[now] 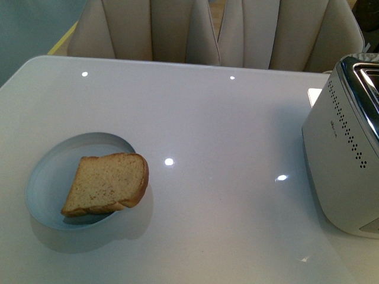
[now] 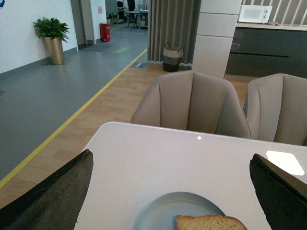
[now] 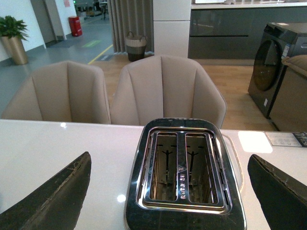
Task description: Left arm holds plate, right arm toasts bread
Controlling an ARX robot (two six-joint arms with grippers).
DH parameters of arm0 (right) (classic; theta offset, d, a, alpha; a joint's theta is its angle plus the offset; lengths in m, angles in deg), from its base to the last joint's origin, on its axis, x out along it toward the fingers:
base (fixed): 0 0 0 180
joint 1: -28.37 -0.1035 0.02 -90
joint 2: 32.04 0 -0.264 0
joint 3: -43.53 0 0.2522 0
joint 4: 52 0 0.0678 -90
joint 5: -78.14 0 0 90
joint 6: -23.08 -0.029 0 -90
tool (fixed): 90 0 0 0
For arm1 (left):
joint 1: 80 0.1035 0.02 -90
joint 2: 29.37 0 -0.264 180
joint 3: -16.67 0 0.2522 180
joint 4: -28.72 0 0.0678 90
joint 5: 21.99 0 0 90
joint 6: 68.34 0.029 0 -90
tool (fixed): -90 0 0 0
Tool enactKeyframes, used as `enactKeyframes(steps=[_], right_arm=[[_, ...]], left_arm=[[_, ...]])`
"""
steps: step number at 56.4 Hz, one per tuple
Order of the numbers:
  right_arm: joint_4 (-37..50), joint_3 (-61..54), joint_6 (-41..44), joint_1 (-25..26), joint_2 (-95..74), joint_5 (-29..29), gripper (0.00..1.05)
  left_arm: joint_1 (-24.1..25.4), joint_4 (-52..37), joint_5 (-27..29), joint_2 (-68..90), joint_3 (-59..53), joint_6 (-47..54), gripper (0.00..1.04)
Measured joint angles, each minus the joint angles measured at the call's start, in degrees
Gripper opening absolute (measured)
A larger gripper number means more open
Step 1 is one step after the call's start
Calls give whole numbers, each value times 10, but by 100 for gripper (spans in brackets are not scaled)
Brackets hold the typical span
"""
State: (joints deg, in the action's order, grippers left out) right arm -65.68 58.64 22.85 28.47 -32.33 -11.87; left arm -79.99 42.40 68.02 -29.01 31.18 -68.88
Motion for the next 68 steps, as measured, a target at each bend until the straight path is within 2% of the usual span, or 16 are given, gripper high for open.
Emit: enactKeyframes(steps=[37, 43, 48, 54, 59, 64, 68], right_arm=[[0, 0, 0, 0, 0, 0, 96], [0, 0, 0, 0, 0, 1, 96], [0, 0, 0, 0, 0, 0, 96], [0, 0, 0, 0, 0, 0, 96], [0, 0, 0, 0, 0, 0, 96], [0, 0, 0, 0, 0, 0, 96], [0, 0, 0, 0, 0, 0, 96]], left_arm=[[1, 5, -6, 3, 1, -2, 98], [34, 207, -122, 133, 93, -16, 98], [54, 259, -153, 219, 130, -16, 98], [85, 214, -179, 307, 162, 1, 98], [108, 120, -196, 414, 183, 24, 98], [110, 42, -194, 508, 188, 28, 98], [105, -34, -170, 598, 190, 38, 98]])
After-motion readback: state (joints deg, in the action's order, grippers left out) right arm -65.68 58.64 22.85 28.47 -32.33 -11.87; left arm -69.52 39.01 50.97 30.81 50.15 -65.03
